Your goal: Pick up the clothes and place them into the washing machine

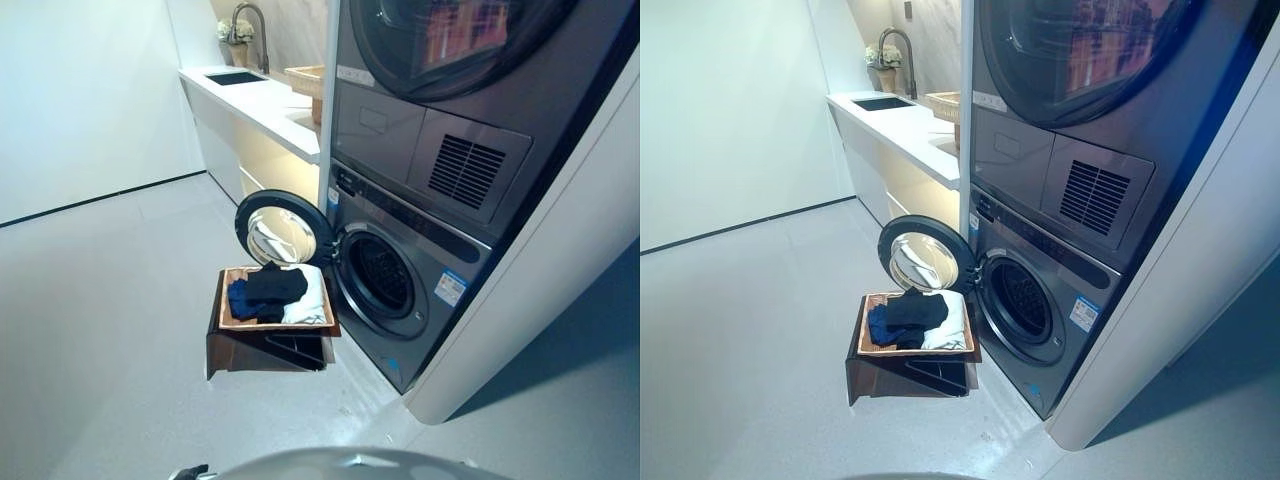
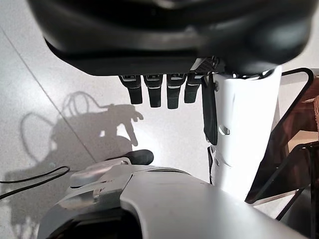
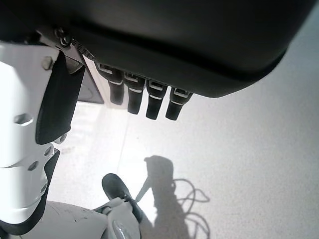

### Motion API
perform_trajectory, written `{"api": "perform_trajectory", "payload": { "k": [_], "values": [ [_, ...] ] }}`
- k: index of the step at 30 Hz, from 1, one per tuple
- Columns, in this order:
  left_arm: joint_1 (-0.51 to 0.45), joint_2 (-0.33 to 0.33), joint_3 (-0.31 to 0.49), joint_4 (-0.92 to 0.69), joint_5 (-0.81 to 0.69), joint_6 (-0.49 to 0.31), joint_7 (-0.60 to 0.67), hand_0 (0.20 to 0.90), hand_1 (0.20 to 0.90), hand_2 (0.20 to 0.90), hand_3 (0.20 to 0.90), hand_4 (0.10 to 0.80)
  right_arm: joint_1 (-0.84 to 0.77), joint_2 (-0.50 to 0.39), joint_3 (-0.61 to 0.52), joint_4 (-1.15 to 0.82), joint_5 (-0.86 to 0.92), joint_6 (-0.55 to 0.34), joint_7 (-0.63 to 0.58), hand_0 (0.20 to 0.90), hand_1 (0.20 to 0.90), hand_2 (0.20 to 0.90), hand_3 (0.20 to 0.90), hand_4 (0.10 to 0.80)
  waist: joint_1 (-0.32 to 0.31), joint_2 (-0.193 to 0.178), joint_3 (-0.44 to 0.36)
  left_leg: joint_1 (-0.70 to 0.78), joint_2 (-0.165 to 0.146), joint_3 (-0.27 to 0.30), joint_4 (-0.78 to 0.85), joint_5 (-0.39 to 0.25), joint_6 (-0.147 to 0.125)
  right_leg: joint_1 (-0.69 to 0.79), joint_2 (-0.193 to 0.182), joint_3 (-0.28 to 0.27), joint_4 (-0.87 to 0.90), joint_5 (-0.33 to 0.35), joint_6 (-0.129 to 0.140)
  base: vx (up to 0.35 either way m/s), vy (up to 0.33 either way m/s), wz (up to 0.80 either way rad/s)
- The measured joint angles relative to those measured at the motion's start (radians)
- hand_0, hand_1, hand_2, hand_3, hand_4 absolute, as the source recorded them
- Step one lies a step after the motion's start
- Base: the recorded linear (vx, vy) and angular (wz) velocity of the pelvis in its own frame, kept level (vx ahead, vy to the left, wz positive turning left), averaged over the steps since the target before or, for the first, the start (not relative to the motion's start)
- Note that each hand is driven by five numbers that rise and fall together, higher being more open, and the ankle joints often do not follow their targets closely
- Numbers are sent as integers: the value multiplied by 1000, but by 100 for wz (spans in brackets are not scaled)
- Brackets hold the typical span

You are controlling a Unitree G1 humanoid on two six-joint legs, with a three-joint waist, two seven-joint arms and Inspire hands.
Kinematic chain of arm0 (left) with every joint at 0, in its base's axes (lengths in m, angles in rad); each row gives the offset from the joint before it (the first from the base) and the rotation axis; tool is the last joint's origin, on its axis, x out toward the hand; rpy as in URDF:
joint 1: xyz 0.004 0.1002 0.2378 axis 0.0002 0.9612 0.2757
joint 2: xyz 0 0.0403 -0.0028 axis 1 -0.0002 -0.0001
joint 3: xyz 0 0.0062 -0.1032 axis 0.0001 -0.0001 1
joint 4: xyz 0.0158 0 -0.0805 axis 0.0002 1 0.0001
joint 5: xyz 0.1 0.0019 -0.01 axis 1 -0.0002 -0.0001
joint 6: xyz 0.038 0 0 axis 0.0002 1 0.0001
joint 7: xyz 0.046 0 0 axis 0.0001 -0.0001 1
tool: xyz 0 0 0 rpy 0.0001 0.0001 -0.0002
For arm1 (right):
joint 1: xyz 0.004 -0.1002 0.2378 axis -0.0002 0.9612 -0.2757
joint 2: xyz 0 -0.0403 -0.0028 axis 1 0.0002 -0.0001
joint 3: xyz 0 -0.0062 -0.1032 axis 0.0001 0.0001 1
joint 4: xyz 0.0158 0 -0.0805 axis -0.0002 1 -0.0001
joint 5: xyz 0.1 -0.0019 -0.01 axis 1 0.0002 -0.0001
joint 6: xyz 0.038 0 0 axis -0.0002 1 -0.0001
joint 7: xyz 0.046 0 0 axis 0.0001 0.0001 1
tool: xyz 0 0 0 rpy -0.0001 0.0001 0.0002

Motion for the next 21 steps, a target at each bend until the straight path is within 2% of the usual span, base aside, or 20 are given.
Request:
{"api": "perform_trajectory", "payload": {
  "k": [10,17,21],
  "values": [
    [0,0,-1,0,-2,0,-1,900,900,900,900,800,0,-1,7,0,0,1,0,900,900,900,900,800,-1,1,1,0,0,0,0,0,0,-1,0,0,2,0,0,-6,-15,0],
    [-6,1,-2,-3,-23,0,0,900,900,900,900,800,-10,-2,5,-3,22,-2,0,900,900,900,900,800,-2,8,14,-25,8,-2,0,0,0,-45,5,2,46,-13,-5,3,-89,-1],
    [-36,0,2,-3,-36,-1,2,900,900,900,900,800,-41,0,8,-1,39,-3,0,900,900,900,900,800,-2,13,63,-69,27,-4,28,8,-12,-108,26,7,126,-44,-27,19,-163,1]
  ]
}}
